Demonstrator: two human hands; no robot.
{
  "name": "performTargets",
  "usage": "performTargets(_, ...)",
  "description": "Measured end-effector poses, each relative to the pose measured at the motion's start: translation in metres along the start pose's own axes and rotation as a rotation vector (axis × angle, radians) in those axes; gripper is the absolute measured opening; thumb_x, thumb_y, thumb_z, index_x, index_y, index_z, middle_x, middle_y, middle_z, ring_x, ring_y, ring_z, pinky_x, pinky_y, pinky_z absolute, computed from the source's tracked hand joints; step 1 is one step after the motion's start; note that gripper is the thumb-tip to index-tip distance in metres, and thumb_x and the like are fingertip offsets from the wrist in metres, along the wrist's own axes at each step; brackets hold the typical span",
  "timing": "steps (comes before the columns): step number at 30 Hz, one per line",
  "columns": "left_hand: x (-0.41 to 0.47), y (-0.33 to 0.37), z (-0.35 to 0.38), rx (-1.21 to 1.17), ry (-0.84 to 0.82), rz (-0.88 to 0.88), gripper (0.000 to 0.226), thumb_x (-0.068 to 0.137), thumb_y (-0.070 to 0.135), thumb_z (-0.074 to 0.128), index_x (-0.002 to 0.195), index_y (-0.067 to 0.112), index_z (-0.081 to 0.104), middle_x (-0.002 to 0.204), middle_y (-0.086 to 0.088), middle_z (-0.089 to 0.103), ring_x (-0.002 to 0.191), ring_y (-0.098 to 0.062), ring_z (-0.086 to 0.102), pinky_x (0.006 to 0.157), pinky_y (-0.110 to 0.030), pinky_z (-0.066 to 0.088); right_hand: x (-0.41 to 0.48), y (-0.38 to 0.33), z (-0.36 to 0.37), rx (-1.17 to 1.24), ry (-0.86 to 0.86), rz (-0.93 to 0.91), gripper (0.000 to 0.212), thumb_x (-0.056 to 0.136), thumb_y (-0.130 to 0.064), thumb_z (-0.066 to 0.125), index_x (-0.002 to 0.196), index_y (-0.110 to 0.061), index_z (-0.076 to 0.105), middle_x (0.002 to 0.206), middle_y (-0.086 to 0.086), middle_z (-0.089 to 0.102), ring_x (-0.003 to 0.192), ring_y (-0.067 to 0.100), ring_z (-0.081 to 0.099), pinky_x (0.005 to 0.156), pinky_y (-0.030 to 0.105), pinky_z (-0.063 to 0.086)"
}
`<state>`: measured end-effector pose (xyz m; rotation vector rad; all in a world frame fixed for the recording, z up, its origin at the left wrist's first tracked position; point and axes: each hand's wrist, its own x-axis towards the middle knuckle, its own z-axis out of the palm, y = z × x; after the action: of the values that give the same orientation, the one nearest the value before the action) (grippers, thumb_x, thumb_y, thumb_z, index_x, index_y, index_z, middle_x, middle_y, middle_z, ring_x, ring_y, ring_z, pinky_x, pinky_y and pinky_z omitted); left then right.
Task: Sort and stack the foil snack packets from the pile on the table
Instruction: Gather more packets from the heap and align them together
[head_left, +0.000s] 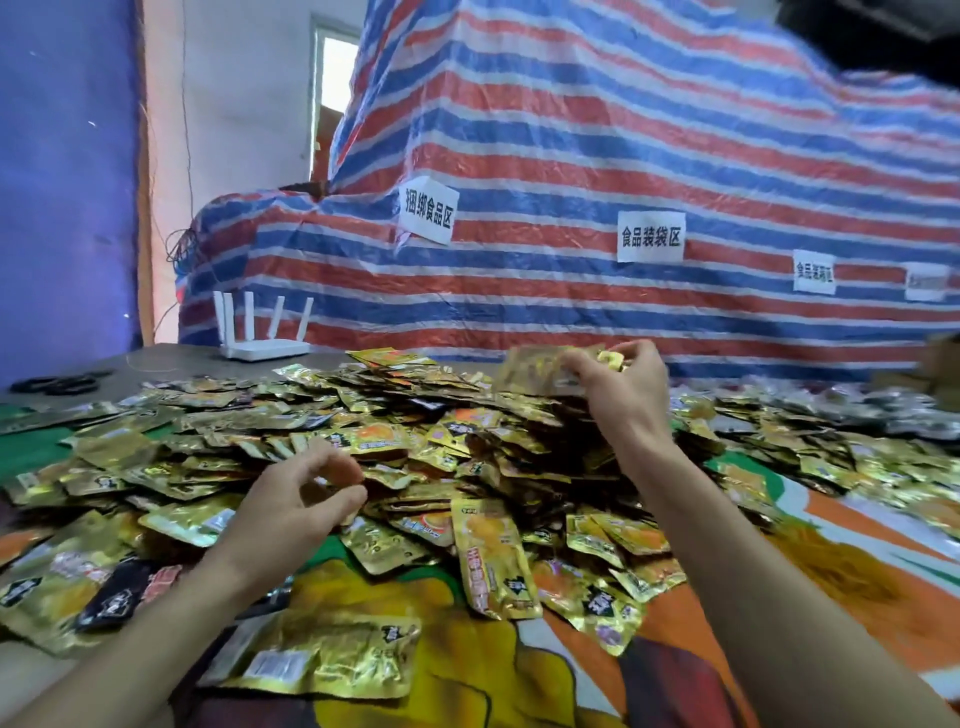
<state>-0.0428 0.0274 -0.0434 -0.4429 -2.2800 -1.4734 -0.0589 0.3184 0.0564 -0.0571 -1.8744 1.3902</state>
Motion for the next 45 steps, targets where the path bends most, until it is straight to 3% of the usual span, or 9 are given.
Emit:
performTargets(6,-0.005,0.004,0.006,0.073,-0.113,0.036,0.021,0.089,0.014,0.072,0.080,0.034,0.069,0.087,0.009,0.068,0.072,-0.008,0.062,0.066,-0.034,0.051,0.064,0.009,-0.009,-0.314,0.192,-0.056,0.011,0.101,-0.029,0.054,0.106,-0.019,0.053,0.115,0.013,0.059,0.100,0.026,0.055,0.084,0.038,0.046)
performTargets(11,-0.007,0.004,0.006,0.142,-0.168,0.056,0.024,0.086,0.017,0.076,0.080,0.039,0.069,0.082,0.005,0.069,0.068,-0.009,0.062,0.060,-0.021,0.047,0.056,0.049,0.002,-0.747,-0.049,0.237,0.040,0.098,-0.035,0.047,0.130,-0.012,0.054,0.142,0.023,0.044,0.127,0.039,0.042,0.106,0.047,0.036)
performTargets(14,-0.008,0.005,0.006,0.151,-0.190,0.060,0.022,0.087,0.019,0.075,0.082,0.039,0.069,0.082,0.009,0.068,0.063,-0.008,0.059,0.058,-0.021,0.044,0.049,0.051,0.001,-0.926,-0.040,0.208,0.046,0.094,-0.044,0.045,0.128,-0.015,0.057,0.148,0.023,0.043,0.139,0.042,0.031,0.115,0.054,0.020)
performTargets(19,-0.006,0.004,0.002,0.197,-0.109,-0.006,0.023,0.089,0.012,0.069,0.080,0.032,0.066,0.077,0.005,0.066,0.067,-0.012,0.058,0.064,-0.030,0.045,0.042,0.034,0.007,-0.891,0.024,0.105,0.047,0.098,-0.044,0.040,0.130,-0.014,0.057,0.149,0.024,0.040,0.141,0.043,0.027,0.115,0.059,0.015)
performTargets(22,-0.002,0.004,-0.005,0.342,0.032,-0.080,0.026,0.087,0.005,0.061,0.085,0.030,0.061,0.088,0.007,0.063,0.082,-0.015,0.058,0.072,-0.035,0.050,0.021,0.019,0.027,-0.762,0.026,-0.116,0.036,0.096,-0.039,0.050,0.119,-0.015,0.063,0.133,0.018,0.054,0.128,0.038,0.041,0.110,0.054,0.027)
performTargets(27,0.004,-0.002,-0.025,0.698,0.135,-0.255,0.034,0.076,0.013,0.063,0.103,0.033,0.059,0.115,0.001,0.056,0.112,-0.022,0.049,0.096,-0.042,0.037,-0.045,0.014,0.080,-0.542,-0.454,-0.335,0.031,0.086,-0.024,0.061,0.114,-0.015,0.071,0.116,0.007,0.069,0.112,0.026,0.060,0.097,0.043,0.051)
performTargets(33,0.008,-0.026,-0.034,0.891,-0.026,-0.541,0.053,0.082,0.028,0.058,0.134,0.025,0.046,0.148,-0.009,0.037,0.140,-0.030,0.026,0.115,-0.047,0.022,-0.077,0.040,0.132,-0.811,-0.882,-0.178,0.049,0.084,-0.027,0.057,0.132,-0.018,0.056,0.131,0.010,0.055,0.123,0.031,0.052,0.110,0.047,0.040)
performTargets(37,0.009,-0.033,-0.037,0.894,0.102,-0.487,0.066,0.083,0.023,0.057,0.146,0.028,0.039,0.150,-0.005,0.041,0.140,-0.027,0.030,0.113,-0.045,0.024,-0.078,0.049,0.148,-0.943,-0.844,-0.222,0.052,0.091,-0.027,0.049,0.142,-0.021,0.046,0.136,0.012,0.057,0.132,0.035,0.046,0.116,0.055,0.025)
performTargets(45,0.011,-0.041,-0.023,1.100,0.186,-0.330,0.036,0.098,0.028,0.052,0.131,0.041,0.059,0.138,0.005,0.051,0.130,-0.024,0.038,0.107,-0.045,0.027,-0.087,0.054,0.145,-0.862,-0.675,-0.365,0.037,0.096,-0.011,0.050,0.124,-0.027,0.067,0.118,0.002,0.071,0.120,0.030,0.057,0.106,0.050,0.036)
